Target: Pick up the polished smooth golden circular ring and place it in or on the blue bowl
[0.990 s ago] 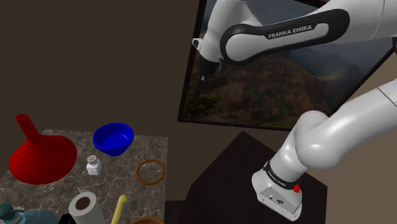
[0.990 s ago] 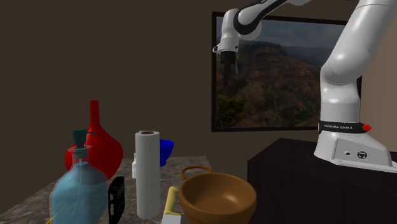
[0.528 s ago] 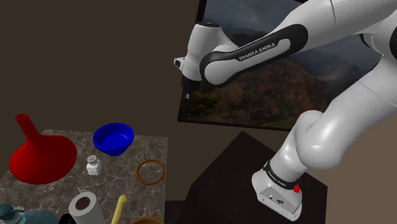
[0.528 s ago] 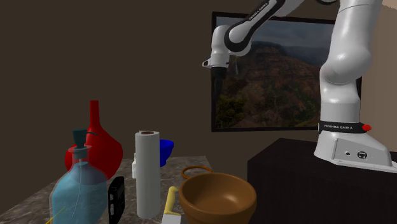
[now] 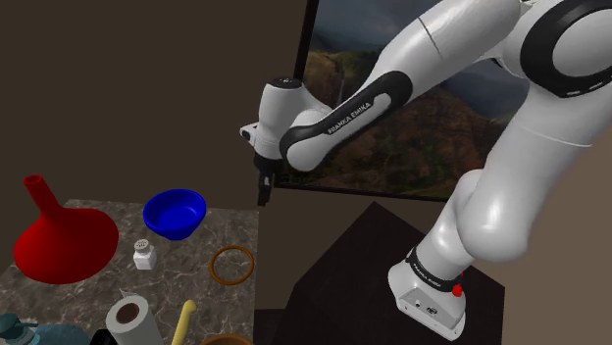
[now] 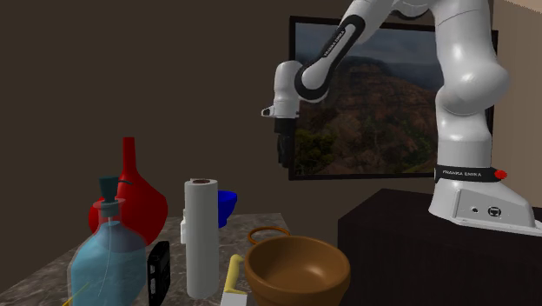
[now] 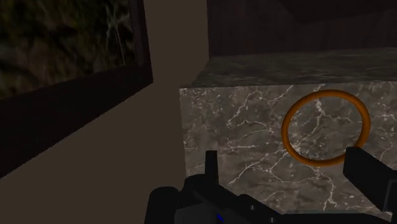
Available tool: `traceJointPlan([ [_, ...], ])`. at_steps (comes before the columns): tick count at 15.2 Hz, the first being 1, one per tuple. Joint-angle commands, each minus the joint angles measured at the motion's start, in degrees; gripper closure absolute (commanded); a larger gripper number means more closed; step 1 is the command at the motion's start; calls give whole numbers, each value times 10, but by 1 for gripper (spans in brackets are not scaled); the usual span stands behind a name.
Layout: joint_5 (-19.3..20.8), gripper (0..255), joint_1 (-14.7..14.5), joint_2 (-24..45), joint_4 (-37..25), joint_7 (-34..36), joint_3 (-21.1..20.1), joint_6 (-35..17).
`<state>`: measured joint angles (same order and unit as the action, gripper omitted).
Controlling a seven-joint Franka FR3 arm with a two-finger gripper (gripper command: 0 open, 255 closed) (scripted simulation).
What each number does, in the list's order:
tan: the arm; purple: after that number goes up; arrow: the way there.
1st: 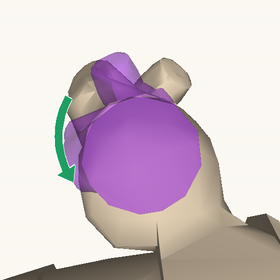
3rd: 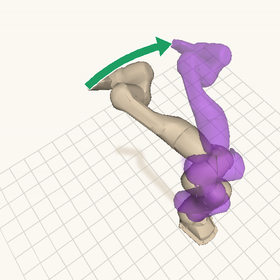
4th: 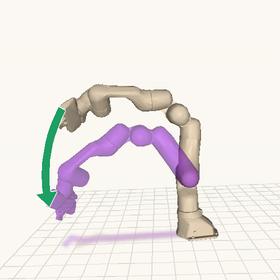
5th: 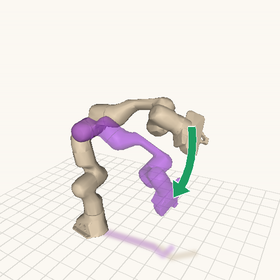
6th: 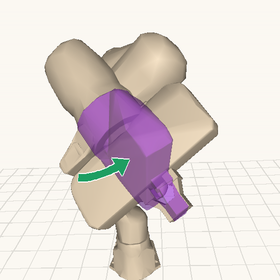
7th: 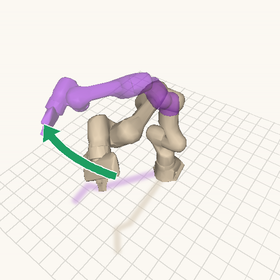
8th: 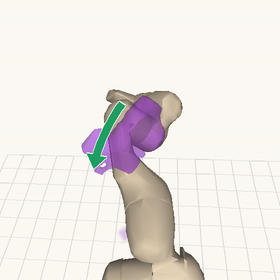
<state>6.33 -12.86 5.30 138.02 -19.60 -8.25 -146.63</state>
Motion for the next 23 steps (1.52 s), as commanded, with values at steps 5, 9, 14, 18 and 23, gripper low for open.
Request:
traceJointPlan([
  [5,42,0,-25,129,-60,5,-6,-52],
  [9,69,0,-48,211,-104,7,-4,-78],
  [14,94,0,-74,297,-157,6,3,-102],
  [18,101,0,-81,328,-169,12,12,-121],
  [23,104,0,-85,348,-178,15,18,-132],
])
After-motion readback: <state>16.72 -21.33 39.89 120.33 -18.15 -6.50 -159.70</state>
